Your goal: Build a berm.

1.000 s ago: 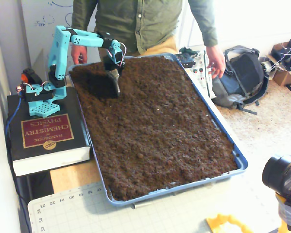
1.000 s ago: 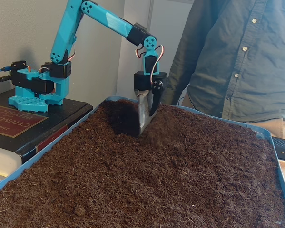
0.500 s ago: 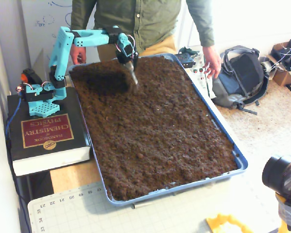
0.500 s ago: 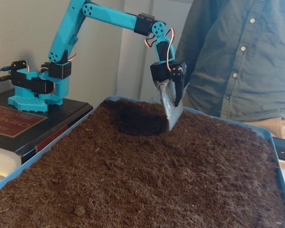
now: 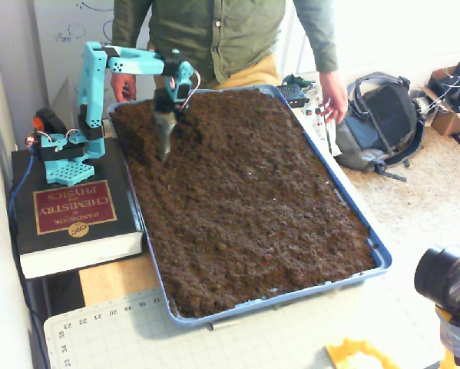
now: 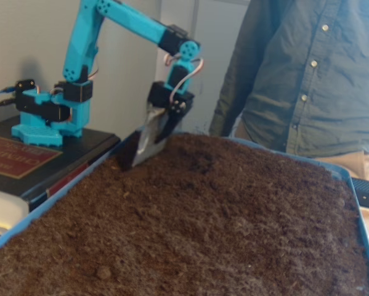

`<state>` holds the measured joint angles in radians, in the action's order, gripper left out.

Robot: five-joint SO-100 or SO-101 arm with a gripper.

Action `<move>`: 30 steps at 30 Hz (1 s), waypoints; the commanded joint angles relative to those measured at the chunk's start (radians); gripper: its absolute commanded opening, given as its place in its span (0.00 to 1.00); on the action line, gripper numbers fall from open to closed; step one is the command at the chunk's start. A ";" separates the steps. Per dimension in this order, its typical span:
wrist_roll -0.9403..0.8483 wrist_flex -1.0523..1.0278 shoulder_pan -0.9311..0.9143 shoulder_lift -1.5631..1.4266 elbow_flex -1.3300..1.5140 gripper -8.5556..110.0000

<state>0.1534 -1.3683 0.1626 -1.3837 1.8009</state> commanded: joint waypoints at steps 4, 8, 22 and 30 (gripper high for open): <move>0.006 0.071 0.006 -0.011 0.017 0.08; -0.011 0.192 -0.015 0.046 0.015 0.08; -0.155 0.284 -0.107 0.156 -0.084 0.08; -0.204 0.284 -0.112 0.239 -0.368 0.08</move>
<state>-0.0353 -1.0968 0.0675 -1.1290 1.5815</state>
